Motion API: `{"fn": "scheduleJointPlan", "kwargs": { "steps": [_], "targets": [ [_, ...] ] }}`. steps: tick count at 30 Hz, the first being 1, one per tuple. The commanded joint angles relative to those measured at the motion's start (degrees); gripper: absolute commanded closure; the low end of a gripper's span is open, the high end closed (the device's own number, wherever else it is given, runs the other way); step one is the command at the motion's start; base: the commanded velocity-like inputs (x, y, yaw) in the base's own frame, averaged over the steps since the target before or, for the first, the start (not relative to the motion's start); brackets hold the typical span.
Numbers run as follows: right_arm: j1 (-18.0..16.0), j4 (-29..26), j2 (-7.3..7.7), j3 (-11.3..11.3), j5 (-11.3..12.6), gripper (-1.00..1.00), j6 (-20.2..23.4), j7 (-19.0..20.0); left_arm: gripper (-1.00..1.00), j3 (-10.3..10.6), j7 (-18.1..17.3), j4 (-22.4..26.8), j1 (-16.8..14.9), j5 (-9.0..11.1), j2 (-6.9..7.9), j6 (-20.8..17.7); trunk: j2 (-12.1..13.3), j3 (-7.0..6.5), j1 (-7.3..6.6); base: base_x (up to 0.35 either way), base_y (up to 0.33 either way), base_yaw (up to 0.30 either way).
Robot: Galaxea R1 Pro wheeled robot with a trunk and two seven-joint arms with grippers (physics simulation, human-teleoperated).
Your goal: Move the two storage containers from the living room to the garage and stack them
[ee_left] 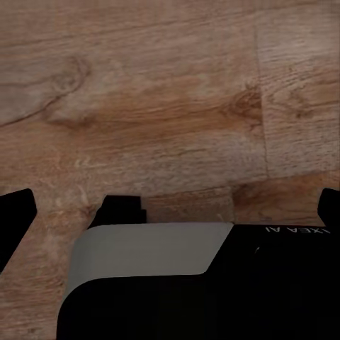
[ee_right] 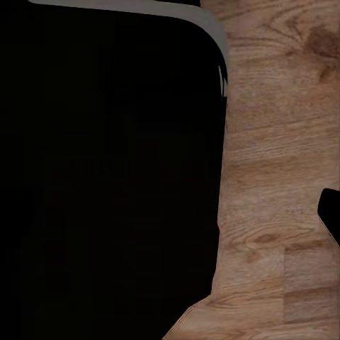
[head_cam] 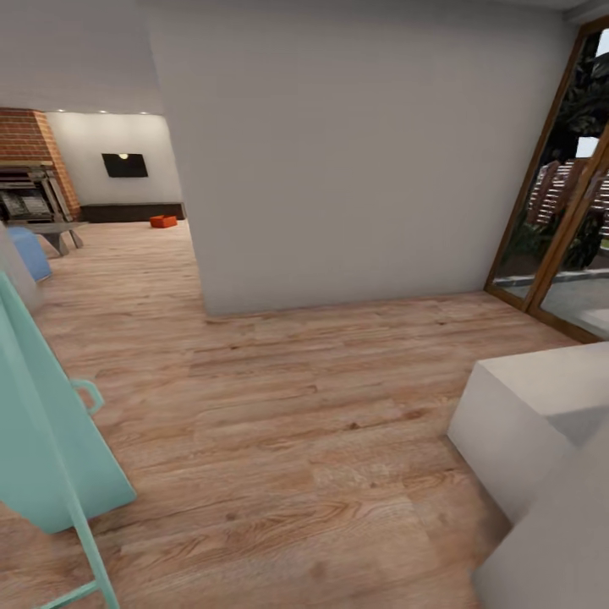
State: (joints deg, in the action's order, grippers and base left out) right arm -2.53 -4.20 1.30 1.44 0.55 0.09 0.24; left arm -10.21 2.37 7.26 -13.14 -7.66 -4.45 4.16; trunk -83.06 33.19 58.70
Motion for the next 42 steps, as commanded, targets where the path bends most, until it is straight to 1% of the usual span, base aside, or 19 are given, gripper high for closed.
{"fn": "scheduleJointPlan", "kwargs": {
  "steps": [1, 10, 18, 28, 35, 42],
  "targets": [
    [0.0, 0.0, 0.01, 0.1, 0.0, -1.00, 0.0, 0.0, -1.00, -0.4, 0.1, -0.1, 0.0, -0.6, -0.03, 0.2, 0.0, 0.05, 0.03, 0.344, 0.111, 0.012],
    [0.0, 0.0, -0.04, 0.1, 0.0, -1.00, 0.0, 0.0, -1.00, -0.4, 0.1, -0.1, 0.0, -0.6, -0.05, 0.2, 0.0, 0.05, 0.03, 0.344, 0.046, 0.008],
    [0.0, 0.0, 0.00, 0.1, 0.0, -1.00, 0.0, 0.0, -1.00, -0.4, 0.1, -0.1, 0.0, -0.6, -0.05, 0.2, 0.0, 0.02, 0.03, 0.344, 0.003, 0.108],
    [0.0, 0.0, -0.01, 0.1, 0.0, -1.00, 0.0, 0.0, -1.00, -0.4, 0.1, -0.1, 0.0, -0.6, -0.03, 0.2, 0.0, 0.01, 0.03, 0.344, 0.000, 0.026],
    [0.0, 0.0, 0.00, 0.1, 0.0, -1.00, 0.0, 0.0, -1.00, -0.4, 0.1, -0.1, 0.0, -0.6, -0.03, 0.2, 0.0, 0.01, 0.03, 0.344, 0.000, 0.117],
    [0.0, 0.0, 0.01, 0.1, 0.0, -1.00, 0.0, 0.0, -1.00, -0.4, 0.1, -0.1, 0.0, -0.6, -0.04, 0.2, 0.0, 0.01, 0.03, 0.344, 0.000, 0.031]
  ]
}}
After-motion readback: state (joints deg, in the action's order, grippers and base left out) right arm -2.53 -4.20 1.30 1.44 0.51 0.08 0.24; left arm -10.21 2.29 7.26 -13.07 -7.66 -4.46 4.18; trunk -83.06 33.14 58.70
